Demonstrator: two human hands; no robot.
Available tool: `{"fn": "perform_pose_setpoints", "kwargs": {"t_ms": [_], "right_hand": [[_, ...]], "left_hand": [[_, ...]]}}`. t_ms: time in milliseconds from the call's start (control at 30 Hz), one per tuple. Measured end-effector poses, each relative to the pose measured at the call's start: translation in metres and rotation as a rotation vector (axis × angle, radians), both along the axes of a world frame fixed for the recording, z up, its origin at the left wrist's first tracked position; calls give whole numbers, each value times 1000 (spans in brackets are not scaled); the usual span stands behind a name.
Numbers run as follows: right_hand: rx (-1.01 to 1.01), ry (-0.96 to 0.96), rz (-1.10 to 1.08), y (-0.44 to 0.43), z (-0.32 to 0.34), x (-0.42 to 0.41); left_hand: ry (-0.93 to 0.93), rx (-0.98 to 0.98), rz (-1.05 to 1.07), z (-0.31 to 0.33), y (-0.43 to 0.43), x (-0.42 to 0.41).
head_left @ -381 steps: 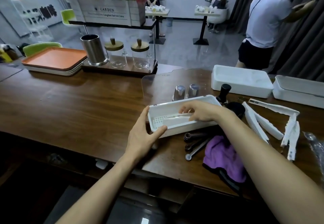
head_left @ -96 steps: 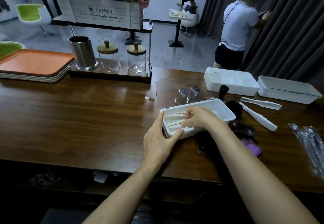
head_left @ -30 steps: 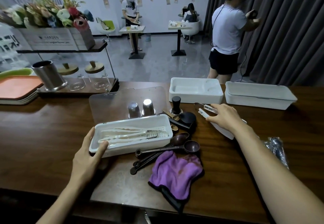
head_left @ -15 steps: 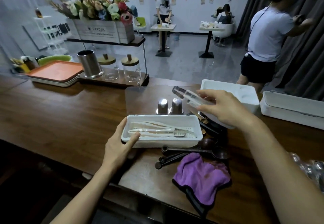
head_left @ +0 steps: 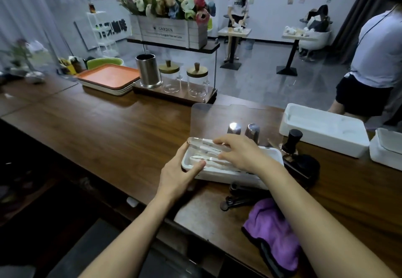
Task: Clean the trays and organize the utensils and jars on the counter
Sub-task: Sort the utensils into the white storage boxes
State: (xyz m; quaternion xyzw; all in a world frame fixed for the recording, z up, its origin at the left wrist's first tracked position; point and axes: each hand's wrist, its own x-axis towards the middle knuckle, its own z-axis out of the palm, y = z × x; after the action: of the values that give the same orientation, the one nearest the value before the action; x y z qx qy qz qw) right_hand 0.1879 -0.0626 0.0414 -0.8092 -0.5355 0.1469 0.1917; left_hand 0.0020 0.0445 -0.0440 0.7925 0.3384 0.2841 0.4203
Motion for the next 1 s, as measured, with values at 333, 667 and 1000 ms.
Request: {"fn": "perform_pose_setpoints", "kwargs": {"t_ms": [333, 667, 1000], "right_hand": [[-151, -27, -23, -29, -13, 25], [-53, 31, -66, -38, -25, 25], [325, -70, -193, -53, -52, 15]], "left_hand": [[9, 0, -33, -5, 5, 1], [1, -16, -49, -6, 5, 1], [-4, -30, -36, -7, 6, -2]]}}
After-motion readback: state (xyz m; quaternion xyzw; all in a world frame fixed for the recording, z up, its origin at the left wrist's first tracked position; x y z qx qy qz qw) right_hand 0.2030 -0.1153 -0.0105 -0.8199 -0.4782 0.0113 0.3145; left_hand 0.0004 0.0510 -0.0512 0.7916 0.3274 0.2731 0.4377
